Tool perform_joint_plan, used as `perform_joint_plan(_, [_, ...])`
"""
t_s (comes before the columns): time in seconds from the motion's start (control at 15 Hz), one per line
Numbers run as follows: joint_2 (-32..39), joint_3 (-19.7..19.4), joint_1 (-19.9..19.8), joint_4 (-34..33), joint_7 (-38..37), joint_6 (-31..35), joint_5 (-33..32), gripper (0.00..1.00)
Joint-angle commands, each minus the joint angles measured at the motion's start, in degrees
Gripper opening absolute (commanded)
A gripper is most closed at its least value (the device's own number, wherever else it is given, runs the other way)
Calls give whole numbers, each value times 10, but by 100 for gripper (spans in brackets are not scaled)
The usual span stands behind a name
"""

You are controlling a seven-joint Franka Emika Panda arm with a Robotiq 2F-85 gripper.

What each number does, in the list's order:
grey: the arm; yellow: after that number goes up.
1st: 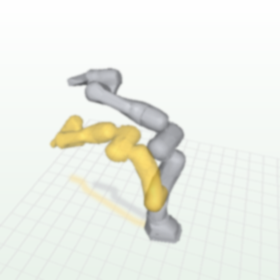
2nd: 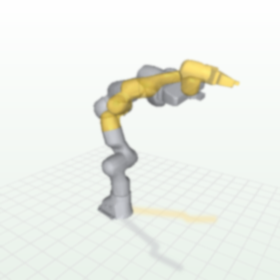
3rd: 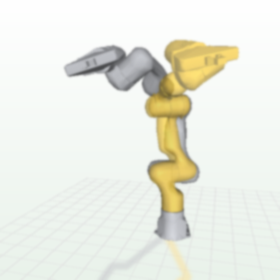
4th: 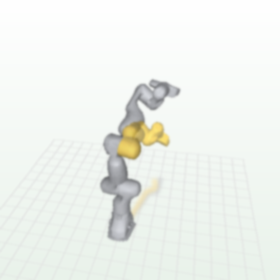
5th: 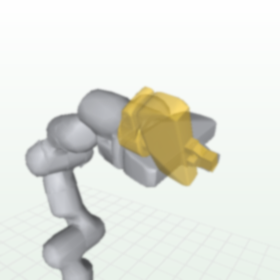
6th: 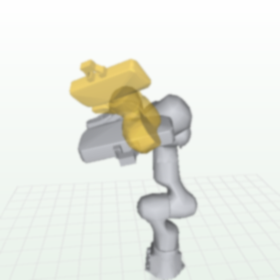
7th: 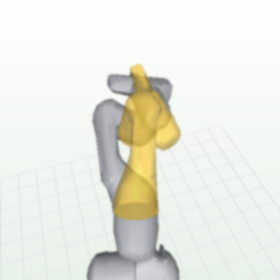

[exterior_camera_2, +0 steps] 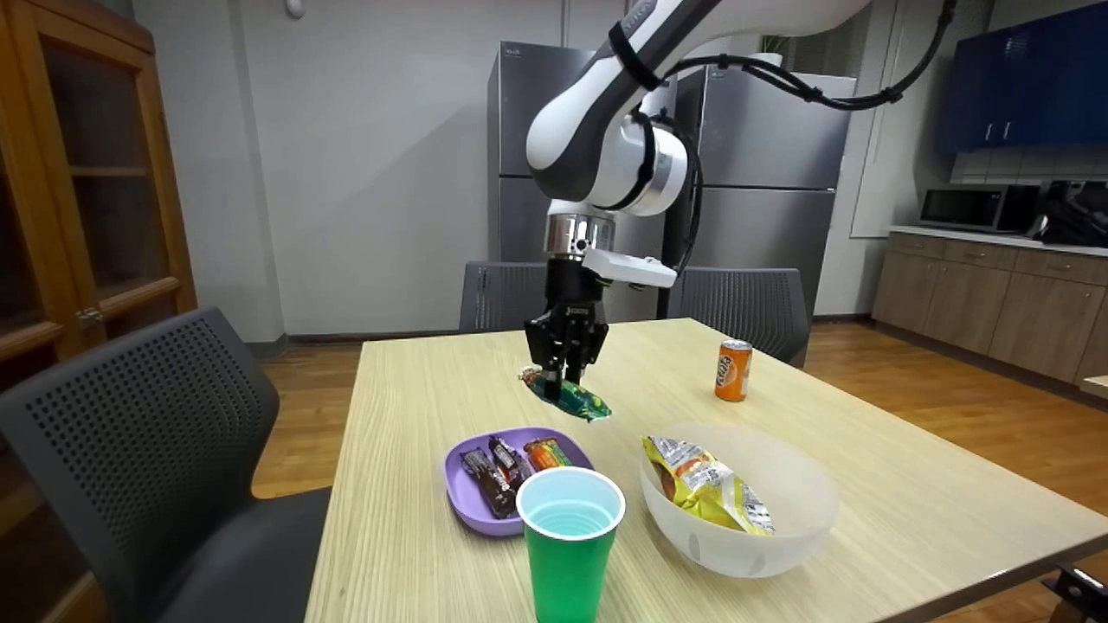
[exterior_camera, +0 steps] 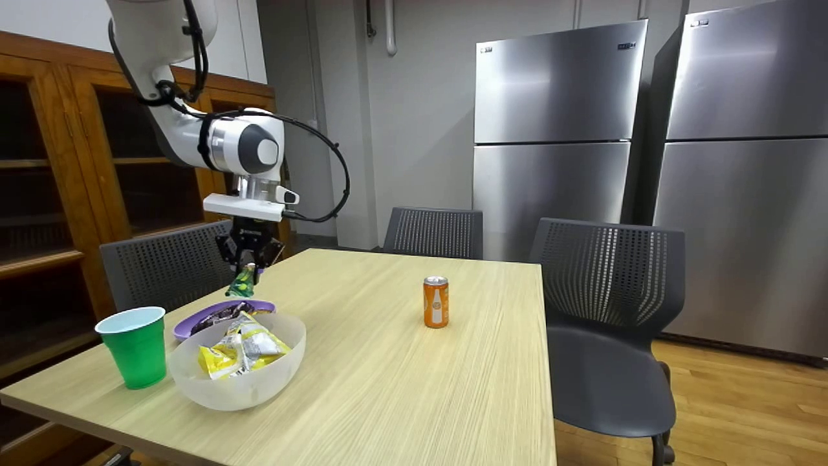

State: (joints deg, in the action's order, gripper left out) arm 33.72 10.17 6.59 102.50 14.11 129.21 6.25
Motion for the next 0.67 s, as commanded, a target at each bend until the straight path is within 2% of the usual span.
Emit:
perform_joint_plan(0.0, [35, 1, 17, -53, -68, -27, 10, 9])
perform_joint_plan(0.4, [39, -5, 50, -51, -160, -17, 6, 9])
perform_joint_plan(0.6, [57, -19, 45, -51, -166, -2, -2, 9])
